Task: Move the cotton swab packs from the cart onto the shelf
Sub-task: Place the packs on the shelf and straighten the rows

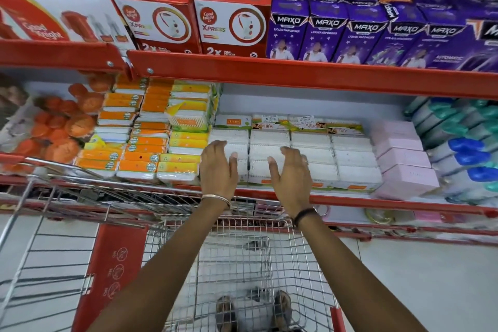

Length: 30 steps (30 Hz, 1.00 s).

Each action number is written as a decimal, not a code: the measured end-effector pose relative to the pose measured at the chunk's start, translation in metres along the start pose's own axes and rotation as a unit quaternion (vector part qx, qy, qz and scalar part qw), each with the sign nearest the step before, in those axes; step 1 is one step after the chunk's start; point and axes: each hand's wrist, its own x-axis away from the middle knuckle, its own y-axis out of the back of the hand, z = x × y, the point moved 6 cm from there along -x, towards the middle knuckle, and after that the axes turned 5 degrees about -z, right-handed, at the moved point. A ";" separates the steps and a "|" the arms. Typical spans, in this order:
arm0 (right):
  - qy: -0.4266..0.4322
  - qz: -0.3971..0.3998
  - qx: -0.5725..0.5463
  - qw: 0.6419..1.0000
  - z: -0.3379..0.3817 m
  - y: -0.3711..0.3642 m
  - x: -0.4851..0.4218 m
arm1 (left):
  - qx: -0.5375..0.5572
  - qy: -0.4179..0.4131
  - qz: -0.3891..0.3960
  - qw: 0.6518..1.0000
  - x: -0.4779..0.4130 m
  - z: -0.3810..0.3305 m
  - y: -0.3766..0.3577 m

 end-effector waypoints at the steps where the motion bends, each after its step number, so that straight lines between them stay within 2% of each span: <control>1: 0.032 0.010 0.021 0.999 0.000 -0.009 -0.008 | -0.034 -0.030 0.034 0.998 -0.007 0.002 -0.009; 4: 0.076 0.070 0.075 0.992 -0.004 -0.035 -0.028 | -0.108 -0.074 0.119 0.984 -0.016 0.010 -0.034; 7: 0.098 0.118 0.110 0.982 -0.007 -0.059 -0.036 | -0.155 -0.098 0.163 0.969 -0.018 0.020 -0.050; 15: 0.116 0.111 0.124 0.979 -0.005 -0.068 -0.036 | -0.175 -0.113 0.149 0.967 -0.019 0.020 -0.055; 21: 0.112 0.133 0.109 0.979 -0.005 -0.066 -0.036 | -0.206 -0.120 0.150 0.959 -0.019 0.019 -0.054; 24: 0.105 0.099 0.082 0.986 -0.018 -0.041 -0.039 | -0.227 -0.124 0.144 0.955 -0.019 0.011 -0.051; 30: 0.014 0.014 0.084 0.996 -0.103 0.019 -0.043 | -0.156 -0.160 0.172 0.959 -0.002 -0.043 -0.071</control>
